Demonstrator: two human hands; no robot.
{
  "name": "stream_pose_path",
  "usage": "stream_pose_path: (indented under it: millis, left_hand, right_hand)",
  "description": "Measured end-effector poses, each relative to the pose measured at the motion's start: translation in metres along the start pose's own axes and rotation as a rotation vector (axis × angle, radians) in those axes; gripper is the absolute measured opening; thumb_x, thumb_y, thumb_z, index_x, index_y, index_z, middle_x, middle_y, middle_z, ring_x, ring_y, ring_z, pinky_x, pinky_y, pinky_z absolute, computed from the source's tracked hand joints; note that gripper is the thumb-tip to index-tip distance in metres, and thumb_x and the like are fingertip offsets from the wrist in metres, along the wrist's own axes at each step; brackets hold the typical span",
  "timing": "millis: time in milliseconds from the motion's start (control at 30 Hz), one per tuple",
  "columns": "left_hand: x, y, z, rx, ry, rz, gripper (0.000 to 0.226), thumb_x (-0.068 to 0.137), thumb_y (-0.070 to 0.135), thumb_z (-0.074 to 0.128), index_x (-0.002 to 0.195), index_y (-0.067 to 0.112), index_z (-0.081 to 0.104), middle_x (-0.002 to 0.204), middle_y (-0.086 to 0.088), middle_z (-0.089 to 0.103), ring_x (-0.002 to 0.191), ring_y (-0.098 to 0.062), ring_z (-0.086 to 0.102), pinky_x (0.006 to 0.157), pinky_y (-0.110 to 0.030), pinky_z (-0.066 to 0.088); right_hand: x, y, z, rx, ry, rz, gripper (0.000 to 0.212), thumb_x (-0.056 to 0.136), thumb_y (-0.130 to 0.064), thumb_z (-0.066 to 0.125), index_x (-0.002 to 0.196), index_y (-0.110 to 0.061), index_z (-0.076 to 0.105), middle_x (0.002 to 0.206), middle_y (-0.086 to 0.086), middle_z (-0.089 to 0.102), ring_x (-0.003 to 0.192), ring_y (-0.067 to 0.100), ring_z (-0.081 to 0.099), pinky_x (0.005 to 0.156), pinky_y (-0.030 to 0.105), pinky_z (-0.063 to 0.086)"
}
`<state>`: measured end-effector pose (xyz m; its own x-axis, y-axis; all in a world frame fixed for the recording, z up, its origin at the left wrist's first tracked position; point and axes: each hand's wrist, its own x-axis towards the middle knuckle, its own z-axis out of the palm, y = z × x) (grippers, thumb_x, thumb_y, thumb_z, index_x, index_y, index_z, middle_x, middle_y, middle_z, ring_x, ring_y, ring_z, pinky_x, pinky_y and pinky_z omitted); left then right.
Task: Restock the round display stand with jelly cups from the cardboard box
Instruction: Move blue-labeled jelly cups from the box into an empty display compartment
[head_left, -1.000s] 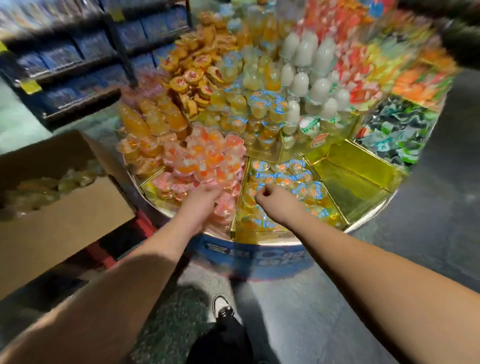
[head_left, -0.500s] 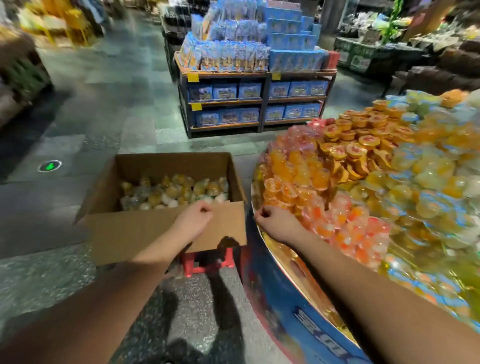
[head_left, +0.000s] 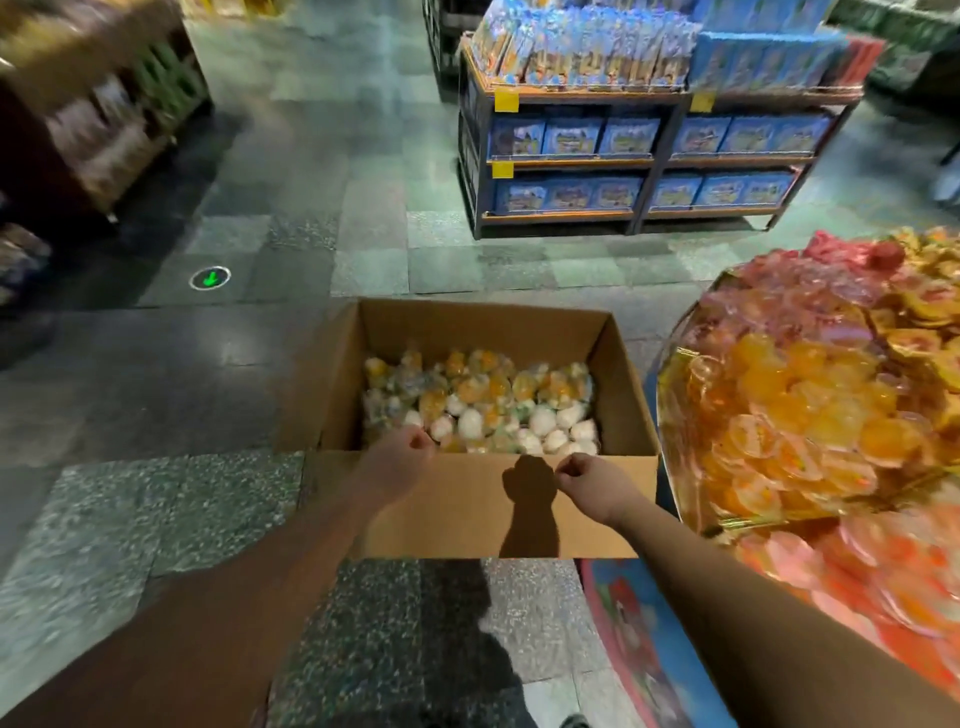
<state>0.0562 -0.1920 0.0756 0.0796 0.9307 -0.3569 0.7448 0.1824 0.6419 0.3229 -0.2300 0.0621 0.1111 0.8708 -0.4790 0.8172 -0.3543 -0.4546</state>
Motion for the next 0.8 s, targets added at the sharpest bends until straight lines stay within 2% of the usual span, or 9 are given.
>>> stream_pose_path:
  millis: [67, 200, 267, 367, 500, 567, 633, 733, 800]
  left_hand:
    - [0.02, -0.006, -0.001, 0.006, -0.015, -0.024, 0.015, 0.099, 0.017, 0.047, 0.1, 0.013, 0.061, 0.094, -0.006, 0.062, 0.082, -0.019, 0.056, 0.07, -0.029, 0.043]
    - [0.063, -0.011, 0.008, 0.024, -0.06, -0.055, 0.017, 0.099, 0.024, 0.052, 0.112, 0.019, 0.062, 0.108, -0.002, 0.061, 0.094, -0.016, 0.056, 0.083, -0.029, 0.045]
    - [0.085, -0.011, 0.015, 0.03, -0.065, -0.074, 0.015, 0.098, 0.027, 0.054, 0.11, 0.022, 0.061, 0.106, 0.001, 0.061, 0.092, -0.013, 0.056, 0.08, -0.028, 0.044]
    - [0.123, -0.006, 0.026, 0.034, -0.102, -0.111, 0.01, 0.097, 0.03, 0.055, 0.105, 0.026, 0.059, 0.099, 0.001, 0.061, 0.087, -0.015, 0.06, 0.077, -0.032, 0.052]
    - [0.182, 0.003, 0.037, 0.077, -0.136, -0.126, 0.02, 0.101, 0.024, 0.049, 0.117, 0.018, 0.059, 0.108, -0.004, 0.061, 0.093, -0.019, 0.06, 0.073, -0.024, 0.048]
    - [0.211, 0.007, 0.042, 0.121, -0.169, -0.138, 0.024, 0.101, 0.024, 0.048, 0.12, 0.015, 0.058, 0.107, -0.002, 0.059, 0.097, -0.019, 0.059, 0.075, -0.024, 0.046]
    - [0.239, 0.011, 0.047, 0.1, -0.177, -0.178, 0.025, 0.099, 0.026, 0.049, 0.121, 0.018, 0.059, 0.105, -0.001, 0.06, 0.094, -0.017, 0.059, 0.078, -0.028, 0.05]
    - [0.284, 0.017, 0.057, 0.12, -0.194, -0.235, 0.03, 0.099, 0.025, 0.049, 0.127, 0.017, 0.057, 0.122, -0.003, 0.059, 0.105, -0.018, 0.057, 0.088, -0.031, 0.05]
    - [0.314, 0.018, 0.065, 0.143, -0.212, -0.266, 0.033, 0.1, 0.025, 0.049, 0.131, 0.017, 0.054, 0.129, -0.005, 0.056, 0.109, -0.02, 0.056, 0.088, -0.032, 0.05]
  right_hand:
    - [0.02, -0.002, 0.004, -0.017, -0.01, 0.027, 0.031, 0.099, -0.031, 0.049, 0.122, -0.014, 0.061, 0.118, 0.01, 0.067, 0.108, 0.029, 0.061, 0.077, 0.028, 0.041]
    - [0.064, 0.001, 0.005, -0.037, -0.023, 0.037, 0.031, 0.099, -0.027, 0.05, 0.124, -0.012, 0.062, 0.122, 0.013, 0.066, 0.111, 0.031, 0.06, 0.076, 0.027, 0.039]
    - [0.089, 0.004, 0.004, -0.029, -0.026, 0.046, 0.031, 0.099, -0.028, 0.051, 0.123, -0.012, 0.062, 0.12, 0.013, 0.066, 0.108, 0.03, 0.061, 0.077, 0.027, 0.041]
    - [0.132, 0.011, 0.0, -0.015, -0.016, 0.085, 0.03, 0.098, -0.034, 0.052, 0.12, -0.016, 0.061, 0.114, 0.01, 0.067, 0.101, 0.027, 0.062, 0.082, 0.033, 0.049]
    - [0.191, 0.025, -0.01, 0.012, -0.025, 0.133, 0.031, 0.096, -0.029, 0.052, 0.123, -0.015, 0.058, 0.111, 0.008, 0.066, 0.097, 0.025, 0.062, 0.075, 0.031, 0.047]
    - [0.218, 0.034, -0.011, 0.031, -0.037, 0.195, 0.032, 0.095, -0.028, 0.053, 0.124, -0.015, 0.058, 0.117, 0.009, 0.065, 0.103, 0.026, 0.061, 0.082, 0.033, 0.05]
    - [0.242, 0.039, -0.011, 0.04, -0.043, 0.242, 0.034, 0.094, -0.03, 0.053, 0.125, -0.017, 0.059, 0.123, 0.008, 0.062, 0.107, 0.027, 0.06, 0.087, 0.036, 0.051]
    - [0.283, 0.047, -0.008, -0.113, -0.122, 0.182, 0.042, 0.097, -0.025, 0.048, 0.138, -0.016, 0.05, 0.136, 0.009, 0.048, 0.122, 0.028, 0.05, 0.099, 0.042, 0.046]
    - [0.31, 0.051, -0.007, -0.175, -0.147, 0.152, 0.046, 0.097, -0.022, 0.049, 0.142, -0.017, 0.043, 0.141, 0.01, 0.042, 0.129, 0.029, 0.043, 0.103, 0.043, 0.044]
